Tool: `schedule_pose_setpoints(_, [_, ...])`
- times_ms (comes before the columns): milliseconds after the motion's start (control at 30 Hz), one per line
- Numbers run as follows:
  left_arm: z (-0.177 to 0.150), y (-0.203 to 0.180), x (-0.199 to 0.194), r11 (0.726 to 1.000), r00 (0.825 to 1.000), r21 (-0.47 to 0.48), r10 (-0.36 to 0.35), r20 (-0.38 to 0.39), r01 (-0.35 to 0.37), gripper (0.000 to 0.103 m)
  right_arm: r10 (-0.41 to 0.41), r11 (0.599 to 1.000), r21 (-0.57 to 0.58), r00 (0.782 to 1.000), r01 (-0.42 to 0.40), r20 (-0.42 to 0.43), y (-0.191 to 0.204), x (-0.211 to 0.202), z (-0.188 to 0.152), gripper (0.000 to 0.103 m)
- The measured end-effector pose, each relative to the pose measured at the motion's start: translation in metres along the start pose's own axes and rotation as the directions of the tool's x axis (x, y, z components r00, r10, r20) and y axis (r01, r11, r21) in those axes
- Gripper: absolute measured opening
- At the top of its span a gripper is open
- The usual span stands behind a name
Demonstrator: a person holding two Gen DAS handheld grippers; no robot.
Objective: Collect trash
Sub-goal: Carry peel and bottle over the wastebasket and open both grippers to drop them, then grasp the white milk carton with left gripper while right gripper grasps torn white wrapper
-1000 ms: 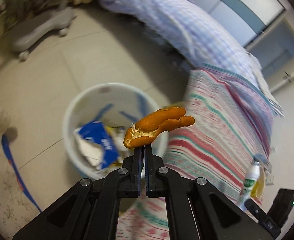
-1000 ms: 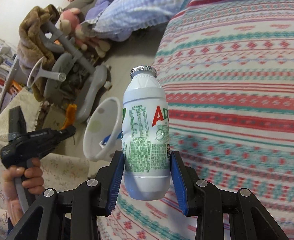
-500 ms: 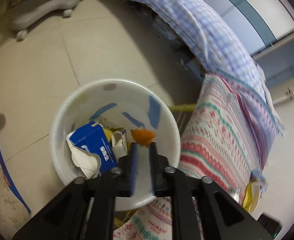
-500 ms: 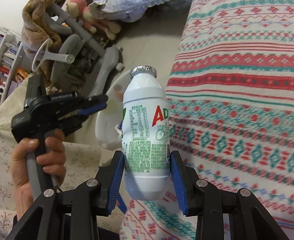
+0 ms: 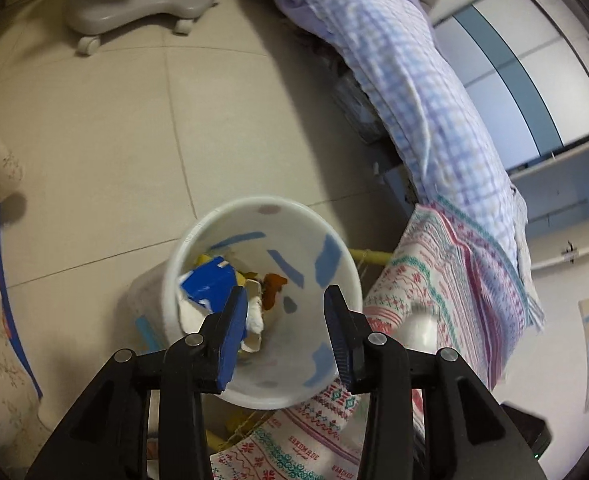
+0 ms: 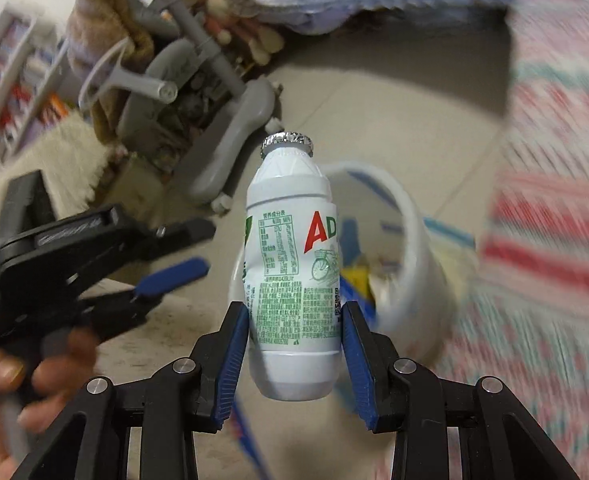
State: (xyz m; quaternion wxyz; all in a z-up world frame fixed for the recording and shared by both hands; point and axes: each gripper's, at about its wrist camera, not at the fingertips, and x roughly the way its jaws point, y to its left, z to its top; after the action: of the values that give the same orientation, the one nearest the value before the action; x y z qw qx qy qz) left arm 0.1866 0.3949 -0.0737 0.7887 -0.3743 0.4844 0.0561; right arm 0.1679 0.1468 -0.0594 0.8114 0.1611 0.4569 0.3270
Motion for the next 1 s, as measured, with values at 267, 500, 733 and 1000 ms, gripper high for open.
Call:
schedule_pose_setpoints(267, [0.007,-0.003,-0.004,1.0,1.0,-0.011,-0.013,0.015,0.013,0.042,-0.19,0.977,-0.106,0.982,0.188,-0.017,-0.007,0.028,0.008,0.059])
schedule_pose_setpoints(500, [0.001,-0.023,0.0,0.999,1.0,0.04,-0.028,-0.001,0.028,0.042,-0.21,0.975,-0.074,0.978,0.21,0.013,-0.033,-0.025,-0.006,0.059])
schedule_pose_setpoints(733, [-0.02,-0.07,-0.001,0.988,0.999,0.147,-0.039,-0.02,0.041,0.042,-0.257,0.965,-0.046,0.964,0.26,0.063,-0.059,-0.109,-0.009,0.059])
schedule_pose_setpoints(1000, [-0.071,-0.151,0.009,0.94,0.997,0.334,-0.051,-0.06,0.068,0.045,-0.342,0.94,0.054,0.918,0.338,0.199,-0.104,-0.247,-0.011,0.064])
